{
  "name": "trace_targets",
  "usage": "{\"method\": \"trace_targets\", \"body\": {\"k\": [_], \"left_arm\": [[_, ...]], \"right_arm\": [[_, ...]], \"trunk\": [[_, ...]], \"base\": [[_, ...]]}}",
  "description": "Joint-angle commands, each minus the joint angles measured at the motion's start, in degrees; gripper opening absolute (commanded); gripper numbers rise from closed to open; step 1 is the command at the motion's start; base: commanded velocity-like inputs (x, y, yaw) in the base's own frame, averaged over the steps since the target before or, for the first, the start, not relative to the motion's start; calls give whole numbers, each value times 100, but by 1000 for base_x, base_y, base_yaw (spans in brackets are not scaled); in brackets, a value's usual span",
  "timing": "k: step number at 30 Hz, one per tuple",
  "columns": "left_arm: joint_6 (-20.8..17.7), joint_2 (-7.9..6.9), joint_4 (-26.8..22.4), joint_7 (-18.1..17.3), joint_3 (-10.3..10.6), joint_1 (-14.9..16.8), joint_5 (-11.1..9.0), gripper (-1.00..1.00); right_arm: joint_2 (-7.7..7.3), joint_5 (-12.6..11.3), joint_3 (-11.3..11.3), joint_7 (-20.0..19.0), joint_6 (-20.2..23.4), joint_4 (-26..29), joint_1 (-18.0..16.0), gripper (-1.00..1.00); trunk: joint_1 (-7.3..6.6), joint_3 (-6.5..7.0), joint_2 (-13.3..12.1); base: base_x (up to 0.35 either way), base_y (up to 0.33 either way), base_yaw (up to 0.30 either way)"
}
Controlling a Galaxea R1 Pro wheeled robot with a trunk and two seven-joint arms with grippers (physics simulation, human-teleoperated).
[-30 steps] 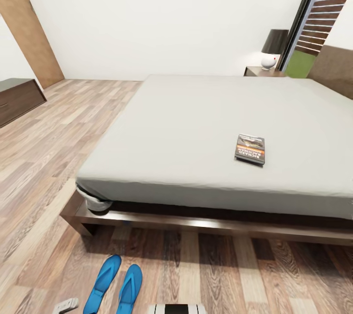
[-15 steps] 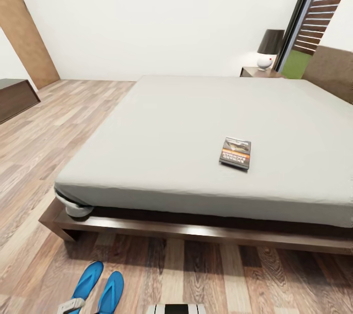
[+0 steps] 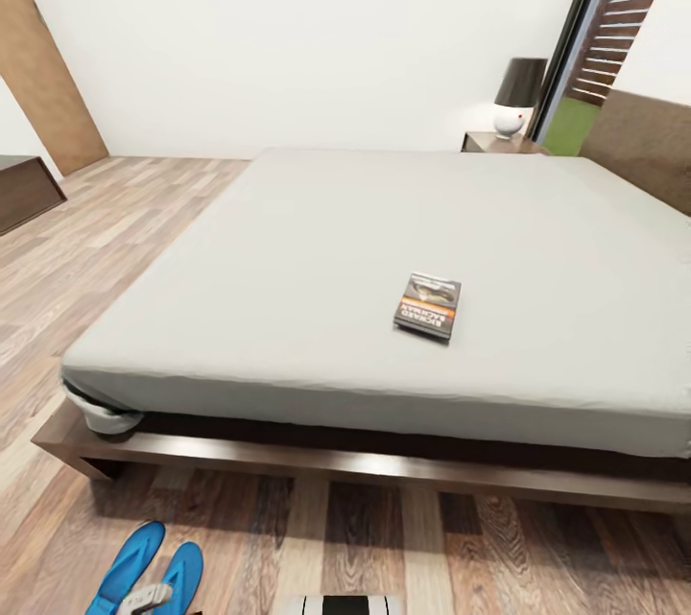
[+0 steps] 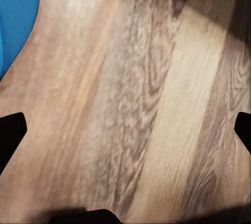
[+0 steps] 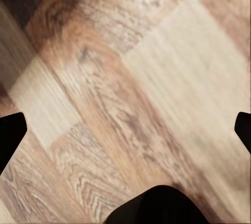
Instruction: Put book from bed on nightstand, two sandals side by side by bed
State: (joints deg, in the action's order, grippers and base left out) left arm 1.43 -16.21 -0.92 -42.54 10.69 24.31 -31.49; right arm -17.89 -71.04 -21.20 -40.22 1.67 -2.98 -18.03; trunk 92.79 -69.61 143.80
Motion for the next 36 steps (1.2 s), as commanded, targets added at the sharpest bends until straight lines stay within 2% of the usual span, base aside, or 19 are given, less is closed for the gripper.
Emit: {"method": "trace_targets", "body": {"k": [1,10,23,36], "left_arm": [[15,1,4,-18,48,3,-41,100],[15,11,4,-17,47,4,-39,100],[15,10,4,-17,47,4,-40,100],[-11,12,4,-13,37,4,-58,100]], "right_arm": [[3,-58,-44,-34,18,-19,-7,100],[11,-59,-48,-30,18,-19,-7,100],[36,-89,-37,-11,2,-19,-7,100],[48,-114,-30,423,-68,-12,-7,100]], "trunk": [[-1,-4,2],[-1,-4,2],[-1,-4,2],[-1,-4,2]], "base": [[14,-228,0],[5,-162,0],[0,-28,0],[0,-1,0]]}}
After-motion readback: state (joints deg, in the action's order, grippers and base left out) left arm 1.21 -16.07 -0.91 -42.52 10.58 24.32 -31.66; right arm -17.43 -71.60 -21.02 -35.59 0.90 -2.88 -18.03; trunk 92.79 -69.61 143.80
